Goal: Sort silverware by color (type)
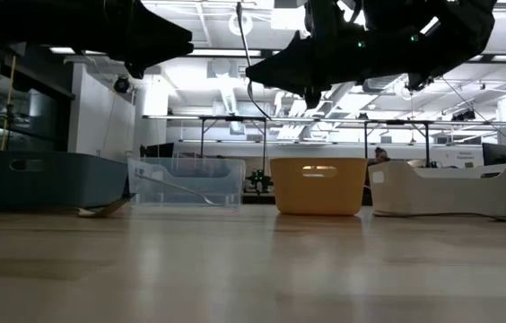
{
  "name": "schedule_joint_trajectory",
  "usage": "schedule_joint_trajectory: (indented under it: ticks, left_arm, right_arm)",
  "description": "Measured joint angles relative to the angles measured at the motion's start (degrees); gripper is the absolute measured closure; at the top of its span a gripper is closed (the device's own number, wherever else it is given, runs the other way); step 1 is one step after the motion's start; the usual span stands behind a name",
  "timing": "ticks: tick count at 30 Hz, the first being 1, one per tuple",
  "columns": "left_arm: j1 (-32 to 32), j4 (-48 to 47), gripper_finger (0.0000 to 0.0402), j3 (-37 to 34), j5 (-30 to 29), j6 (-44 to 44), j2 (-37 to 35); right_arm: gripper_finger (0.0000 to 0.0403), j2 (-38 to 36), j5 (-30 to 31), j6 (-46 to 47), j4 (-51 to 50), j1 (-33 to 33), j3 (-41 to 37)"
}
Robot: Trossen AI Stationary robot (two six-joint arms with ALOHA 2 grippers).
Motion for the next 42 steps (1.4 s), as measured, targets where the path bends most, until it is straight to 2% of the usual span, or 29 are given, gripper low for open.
schedule_joint_trajectory:
  ticks: [11,15,19,22,24,26,30,35,42]
  left_arm:
    - [0.01,-0.10,0.0270,0.00,0.01,0.24,0.00]
    - [0.01,-0.08,0.0270,0.00,-0.02,0.17,0.00]
    - [0.00,-0.04,0.0270,0.00,-0.01,0.17,0.00]
    - [0.02,0.06,0.0270,0.00,0.00,0.17,0.00]
    - [0.02,0.27,0.0270,0.00,-0.01,0.17,0.00]
    - [0.04,0.41,0.0270,0.00,0.01,0.18,0.00]
    - [0.04,1.72,0.0270,0.00,-0.02,1.13,0.00]
    - [0.04,2.38,0.0270,0.04,-0.02,1.20,0.00]
    - [0.04,2.10,0.0270,0.04,-0.01,1.22,0.00]
  right_arm:
    - [0.0402,0.00,0.11,0.57,-0.62,0.00,0.02]
    - [0.0402,-1.32,5.44,1.37,-3.89,0.02,0.02]
    - [0.0403,-7.24,14.17,3.48,-16.37,-1.05,0.99]
    - [0.0403,-11.66,19.44,6.99,-34.12,-3.16,4.98]
    - [0.0403,-12.57,20.89,11.13,-47.17,-5.23,8.61]
    - [0.0403,-12.16,20.26,15.76,-58.79,-7.77,11.96]
    - [0.0403,-8.16,14.93,22.61,-70.90,-12.44,16.93]
    - [0.0403,-1.89,7.68,26.55,-76.94,-16.47,20.65]
    - [0.0403,1.73,6.24,29.82,-82.17,-18.45,22.69]
